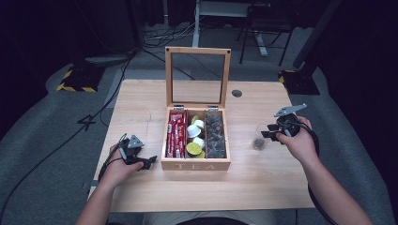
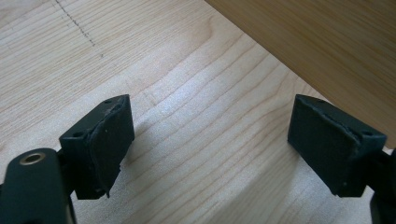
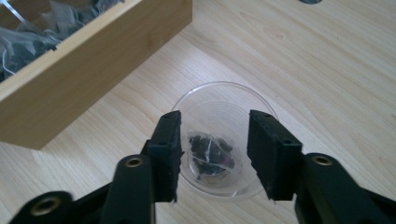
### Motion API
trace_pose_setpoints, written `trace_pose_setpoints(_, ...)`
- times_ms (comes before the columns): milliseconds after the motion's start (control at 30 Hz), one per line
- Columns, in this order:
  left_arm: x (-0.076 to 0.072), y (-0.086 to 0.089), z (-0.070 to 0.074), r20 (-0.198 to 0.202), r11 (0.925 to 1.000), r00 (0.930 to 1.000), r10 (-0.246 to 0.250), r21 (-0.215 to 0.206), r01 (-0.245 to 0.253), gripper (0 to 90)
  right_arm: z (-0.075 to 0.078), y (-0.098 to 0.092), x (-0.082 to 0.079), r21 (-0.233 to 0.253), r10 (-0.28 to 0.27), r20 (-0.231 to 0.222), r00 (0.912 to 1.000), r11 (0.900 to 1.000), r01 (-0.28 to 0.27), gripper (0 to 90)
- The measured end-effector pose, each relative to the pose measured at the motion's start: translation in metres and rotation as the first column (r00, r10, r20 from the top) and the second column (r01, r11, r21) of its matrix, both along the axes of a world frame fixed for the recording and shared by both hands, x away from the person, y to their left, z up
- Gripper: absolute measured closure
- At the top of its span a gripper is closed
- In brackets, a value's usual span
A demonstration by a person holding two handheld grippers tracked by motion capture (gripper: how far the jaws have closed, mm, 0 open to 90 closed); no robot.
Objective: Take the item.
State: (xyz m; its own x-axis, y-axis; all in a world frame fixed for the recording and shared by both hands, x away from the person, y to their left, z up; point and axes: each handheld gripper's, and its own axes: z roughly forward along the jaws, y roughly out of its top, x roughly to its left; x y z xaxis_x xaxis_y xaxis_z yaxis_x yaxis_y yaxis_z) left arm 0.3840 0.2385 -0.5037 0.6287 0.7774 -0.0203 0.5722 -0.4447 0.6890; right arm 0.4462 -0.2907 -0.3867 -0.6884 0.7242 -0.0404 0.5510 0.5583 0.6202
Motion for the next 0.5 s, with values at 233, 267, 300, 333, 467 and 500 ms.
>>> trace_pose_setpoints(233,0.000,0.000,0.000,0.000,1.0000,1.0000,0.002,-0.001,-0.002,15.1,0.004,0.000,0.004,0.097,-0.037,0.035,0.9987,0.995,0.034,42.1)
trace_pose_setpoints(267,0.000,0.000,0.000,0.000,1.0000,1.0000,0.002,-0.001,-0.002,15.1,0.005,0.000,0.004,0.118,-0.045,0.044,0.9980,0.992,0.039,39.6)
trace_pose_setpoints(300,0.000,0.000,0.000,0.000,1.0000,1.0000,0.002,-0.001,-0.002,15.0,0.006,-0.001,0.005,0.131,-0.050,0.051,0.9975,0.990,0.042,38.3)
trace_pose_setpoints(333,0.000,0.000,0.000,0.000,1.0000,1.0000,0.001,-0.001,-0.001,15.1,0.008,-0.001,0.005,0.150,-0.057,0.054,0.9969,0.987,0.048,37.5)
trace_pose_setpoints(467,0.000,0.000,0.000,-0.003,1.0000,1.0000,0.003,-0.006,-0.003,15.1,0.013,0.000,0.006,0.235,-0.071,0.094,0.9930,0.971,0.047,31.3)
trace_pose_setpoints(500,0.000,0.000,0.000,0.001,1.0000,1.0000,0.000,0.000,0.000,15.1,0.014,0.001,0.006,0.251,-0.074,0.104,0.9918,0.967,0.045,30.2)
